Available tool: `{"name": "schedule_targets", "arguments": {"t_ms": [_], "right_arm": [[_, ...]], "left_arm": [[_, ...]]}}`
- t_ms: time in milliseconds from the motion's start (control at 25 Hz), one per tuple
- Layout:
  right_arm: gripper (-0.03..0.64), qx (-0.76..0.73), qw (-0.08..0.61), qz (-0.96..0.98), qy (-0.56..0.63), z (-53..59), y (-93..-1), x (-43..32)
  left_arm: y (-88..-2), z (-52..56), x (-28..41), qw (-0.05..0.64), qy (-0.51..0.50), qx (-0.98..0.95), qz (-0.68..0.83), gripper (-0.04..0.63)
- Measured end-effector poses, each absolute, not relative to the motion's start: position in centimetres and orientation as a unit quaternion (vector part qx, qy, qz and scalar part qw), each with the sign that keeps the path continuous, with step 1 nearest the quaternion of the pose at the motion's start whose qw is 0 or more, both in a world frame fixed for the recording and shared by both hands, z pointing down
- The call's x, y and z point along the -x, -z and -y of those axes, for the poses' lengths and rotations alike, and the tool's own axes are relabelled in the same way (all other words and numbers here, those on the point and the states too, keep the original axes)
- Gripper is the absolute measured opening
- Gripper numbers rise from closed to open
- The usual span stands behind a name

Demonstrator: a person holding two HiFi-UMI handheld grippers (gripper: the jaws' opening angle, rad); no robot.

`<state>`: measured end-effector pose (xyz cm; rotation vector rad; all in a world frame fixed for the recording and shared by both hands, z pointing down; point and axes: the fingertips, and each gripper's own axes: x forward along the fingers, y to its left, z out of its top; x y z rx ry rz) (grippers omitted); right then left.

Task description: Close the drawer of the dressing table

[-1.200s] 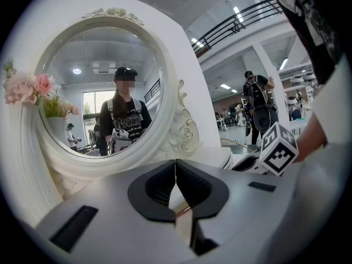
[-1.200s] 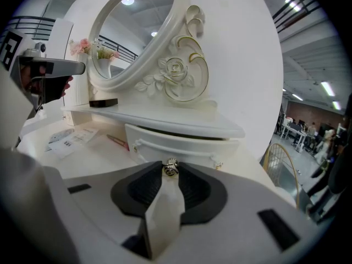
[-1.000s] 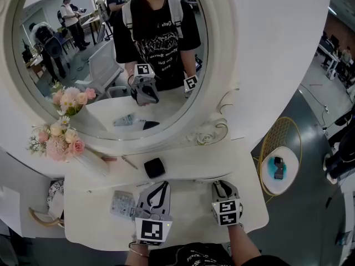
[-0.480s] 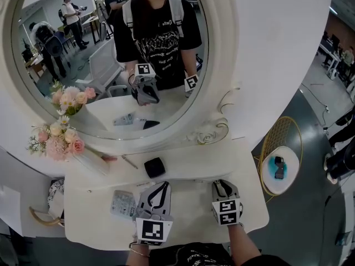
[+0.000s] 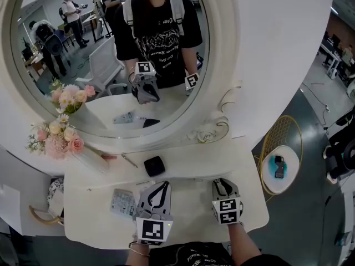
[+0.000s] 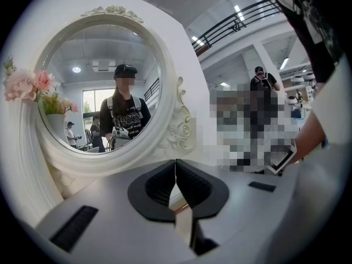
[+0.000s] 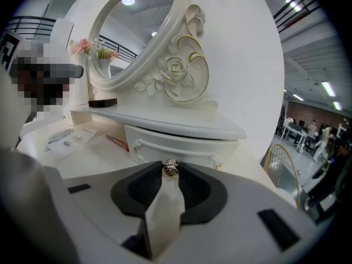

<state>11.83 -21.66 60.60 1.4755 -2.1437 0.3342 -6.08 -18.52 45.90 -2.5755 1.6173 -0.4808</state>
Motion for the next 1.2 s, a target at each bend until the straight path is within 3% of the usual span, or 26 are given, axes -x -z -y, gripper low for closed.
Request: {"name": "schedule_targets", "arguments": {"t_ms": [1200], "right_arm": [[0.101, -0.544, 0.251, 0.791, -0.123, 22.26, -60.29, -11.70]], "left_arm": [[-46.25, 18.82, 6.49, 0.036, 0.162, 0.833, -0.527, 0.017]]}}
